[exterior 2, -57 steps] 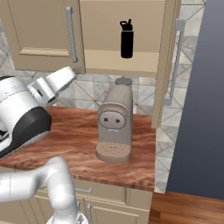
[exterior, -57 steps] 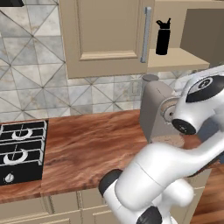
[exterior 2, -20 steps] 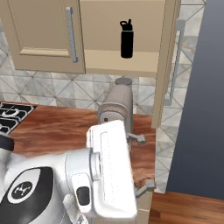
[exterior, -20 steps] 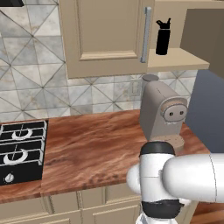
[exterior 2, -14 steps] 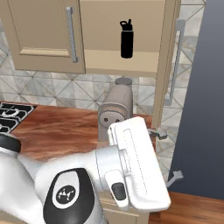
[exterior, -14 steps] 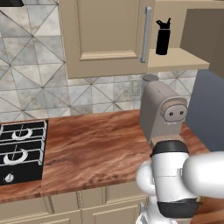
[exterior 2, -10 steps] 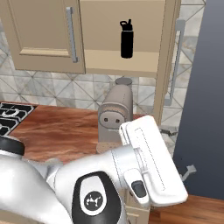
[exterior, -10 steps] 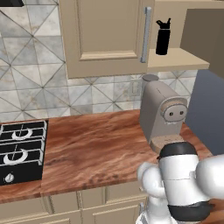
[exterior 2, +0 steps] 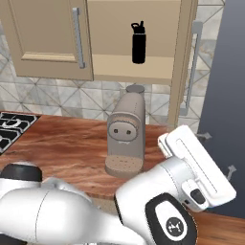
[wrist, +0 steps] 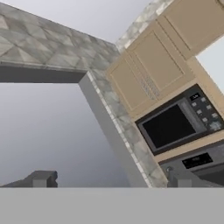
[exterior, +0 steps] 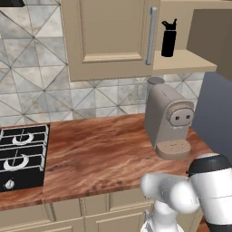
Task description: Pick the avocado and bread from the counter and place them on the plate. Then pick the jam from the cabinet and place it next to the plate. Lastly close the cabinet door.
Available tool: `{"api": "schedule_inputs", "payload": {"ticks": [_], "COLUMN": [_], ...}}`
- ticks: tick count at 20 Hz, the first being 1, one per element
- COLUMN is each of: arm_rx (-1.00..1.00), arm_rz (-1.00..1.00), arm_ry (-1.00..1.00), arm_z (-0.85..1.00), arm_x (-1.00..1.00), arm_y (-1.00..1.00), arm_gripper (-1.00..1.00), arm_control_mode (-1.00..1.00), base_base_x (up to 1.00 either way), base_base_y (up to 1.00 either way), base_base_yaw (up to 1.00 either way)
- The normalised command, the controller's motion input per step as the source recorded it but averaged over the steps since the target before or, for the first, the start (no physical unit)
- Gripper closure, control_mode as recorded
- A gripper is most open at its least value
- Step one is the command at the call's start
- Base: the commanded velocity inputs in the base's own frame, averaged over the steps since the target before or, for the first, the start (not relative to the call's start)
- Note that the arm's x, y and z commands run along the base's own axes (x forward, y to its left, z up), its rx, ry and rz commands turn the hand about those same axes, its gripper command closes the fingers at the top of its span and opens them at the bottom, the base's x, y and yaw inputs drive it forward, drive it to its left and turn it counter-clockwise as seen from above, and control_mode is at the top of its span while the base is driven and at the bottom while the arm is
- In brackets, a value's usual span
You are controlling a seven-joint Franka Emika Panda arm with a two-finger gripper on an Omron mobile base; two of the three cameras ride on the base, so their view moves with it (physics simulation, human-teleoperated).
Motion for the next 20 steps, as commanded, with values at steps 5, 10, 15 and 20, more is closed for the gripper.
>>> {"api": "schedule_inputs", "payload": {"ticks": [5, 10, 15, 20], "arm_rx": [-0.03, 0.01, -0.01, -0.21], "arm_rz": [0.49, 0.14, 0.41, 0.44], "arm_ry": [0.00, -0.01, -0.15, -0.10], "arm_z": [0.00, -0.08, 0.00, 0.00], "arm_x": [-0.24, -0.15, 0.00, 0.00], "arm_y": [-0.57, -0.46, -0.39, 0.13], "arm_gripper": [-1.00, -1.00, -1.00, -1.00], "arm_control_mode": [-1.00, -1.00, -1.00, -1.00], "base_base_x": [0.00, 0.00, 0.00, 0.00], "base_base_y": [0.00, 0.00, 0.00, 0.00], "base_base_yaw": [0.00, 0.00, 0.00, 0.00]}}
